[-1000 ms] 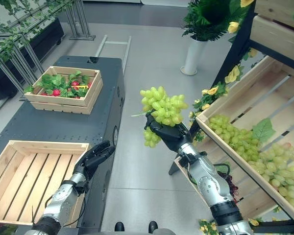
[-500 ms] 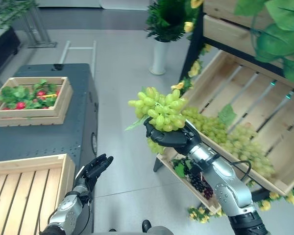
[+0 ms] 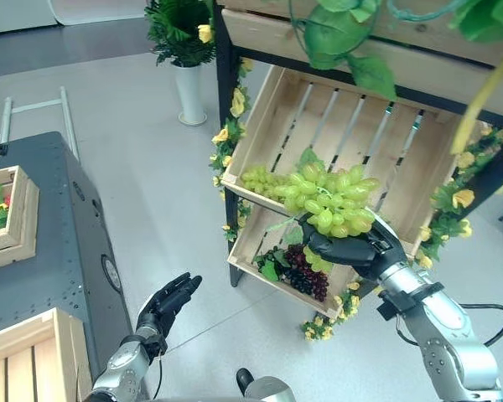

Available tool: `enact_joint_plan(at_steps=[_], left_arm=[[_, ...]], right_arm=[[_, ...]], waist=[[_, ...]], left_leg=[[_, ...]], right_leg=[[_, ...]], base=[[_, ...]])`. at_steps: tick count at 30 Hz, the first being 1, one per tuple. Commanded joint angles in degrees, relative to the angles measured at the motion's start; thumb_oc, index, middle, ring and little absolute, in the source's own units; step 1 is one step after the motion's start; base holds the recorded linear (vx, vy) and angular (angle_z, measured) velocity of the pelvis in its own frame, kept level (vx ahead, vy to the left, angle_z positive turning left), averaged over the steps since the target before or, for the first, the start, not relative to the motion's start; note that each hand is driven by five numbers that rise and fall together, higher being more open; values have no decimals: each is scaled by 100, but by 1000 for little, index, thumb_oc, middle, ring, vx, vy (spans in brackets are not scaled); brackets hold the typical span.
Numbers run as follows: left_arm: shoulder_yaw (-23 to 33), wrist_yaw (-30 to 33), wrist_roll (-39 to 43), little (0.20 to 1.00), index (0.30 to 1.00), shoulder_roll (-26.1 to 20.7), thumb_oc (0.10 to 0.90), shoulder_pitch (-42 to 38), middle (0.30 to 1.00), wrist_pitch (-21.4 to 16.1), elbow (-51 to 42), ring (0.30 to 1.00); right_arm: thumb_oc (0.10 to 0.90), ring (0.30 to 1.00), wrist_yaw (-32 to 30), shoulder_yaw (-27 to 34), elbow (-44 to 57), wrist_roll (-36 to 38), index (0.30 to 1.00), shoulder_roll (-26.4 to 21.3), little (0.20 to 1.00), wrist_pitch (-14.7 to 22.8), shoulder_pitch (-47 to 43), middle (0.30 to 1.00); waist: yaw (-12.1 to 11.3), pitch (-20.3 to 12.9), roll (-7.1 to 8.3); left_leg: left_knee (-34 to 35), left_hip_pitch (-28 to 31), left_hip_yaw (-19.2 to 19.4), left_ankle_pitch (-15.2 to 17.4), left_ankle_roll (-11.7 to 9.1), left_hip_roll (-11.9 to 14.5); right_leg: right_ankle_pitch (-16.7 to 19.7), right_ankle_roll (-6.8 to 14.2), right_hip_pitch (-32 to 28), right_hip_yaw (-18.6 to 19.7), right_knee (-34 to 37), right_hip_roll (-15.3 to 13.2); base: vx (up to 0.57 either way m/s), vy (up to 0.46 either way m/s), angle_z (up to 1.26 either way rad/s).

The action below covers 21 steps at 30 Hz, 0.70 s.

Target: Pick up the fruits from the basket on one side to the basket on the other side

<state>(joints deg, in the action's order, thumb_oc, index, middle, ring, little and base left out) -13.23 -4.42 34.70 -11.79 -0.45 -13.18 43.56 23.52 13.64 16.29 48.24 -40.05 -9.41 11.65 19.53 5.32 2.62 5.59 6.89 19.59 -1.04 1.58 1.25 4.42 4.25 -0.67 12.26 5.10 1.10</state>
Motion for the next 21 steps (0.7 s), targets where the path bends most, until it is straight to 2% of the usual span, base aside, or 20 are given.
enact_joint_plan(at_steps=[1, 4, 8, 14, 18, 21], left_arm=[[-115, -193, 149, 900, 900, -174, 800, -517, 900, -513, -37, 900], [-155, -212, 83, 900, 900, -196, 800, -490, 900, -442, -47, 900], [-232, -241, 6, 900, 900, -274, 800, -420, 900, -363, -5, 900], [-279, -333, 30, 900, 900, -463, 800, -291, 900, -291, 10, 900], [-341, -464, 11, 900, 900, -524, 800, -253, 900, -267, 9, 900], [-382, -506, 7, 900, 900, -510, 800, -218, 900, -284, -5, 900]], right_arm=[[400, 300, 71, 827, 333, 786, 300, -3, 300, 948, -712, 300], [400, 300, -124, 893, 227, 651, 300, 109, 300, 942, -752, 300], [400, 300, -143, 995, -11, 622, 300, -105, 300, 917, -830, 300], [400, 300, -405, 1193, -799, 772, 300, -979, 300, 1134, -1183, 300], [400, 300, -698, 1017, -1252, 607, 300, -1370, 300, 1129, -1645, 300], [400, 300, -712, 926, -1659, 731, 300, -1601, 300, 930, -1966, 300]], waist=[[-170, -229, 88], [-172, -240, 78], [-213, -274, 134], [-370, -383, 233], [-502, -439, 309], [-621, -513, 381]], left_leg=[[-59, 162, -102, 709, 131, -138], [-59, 137, -107, 720, 140, -132], [-59, 73, -37, 616, 119, -123], [-59, 42, -145, 631, 92, -117], [-59, 7, -263, 619, 85, -111], [-59, -17, -328, 607, 71, -100]], right_leg=[[38, 71, -33, -54, -10, 265], [45, 87, -6, -47, -10, 265], [136, 67, 54, -39, -10, 272], [115, 89, 46, -128, -10, 272], [105, 86, 38, -213, -10, 270], [99, 76, 38, -267, -10, 270]], base=[[5, -2, -7], [1, -3, -1], [-37, -48, 0], [9, -14, 0], [1, -4, 1], [13, -12, 7]])
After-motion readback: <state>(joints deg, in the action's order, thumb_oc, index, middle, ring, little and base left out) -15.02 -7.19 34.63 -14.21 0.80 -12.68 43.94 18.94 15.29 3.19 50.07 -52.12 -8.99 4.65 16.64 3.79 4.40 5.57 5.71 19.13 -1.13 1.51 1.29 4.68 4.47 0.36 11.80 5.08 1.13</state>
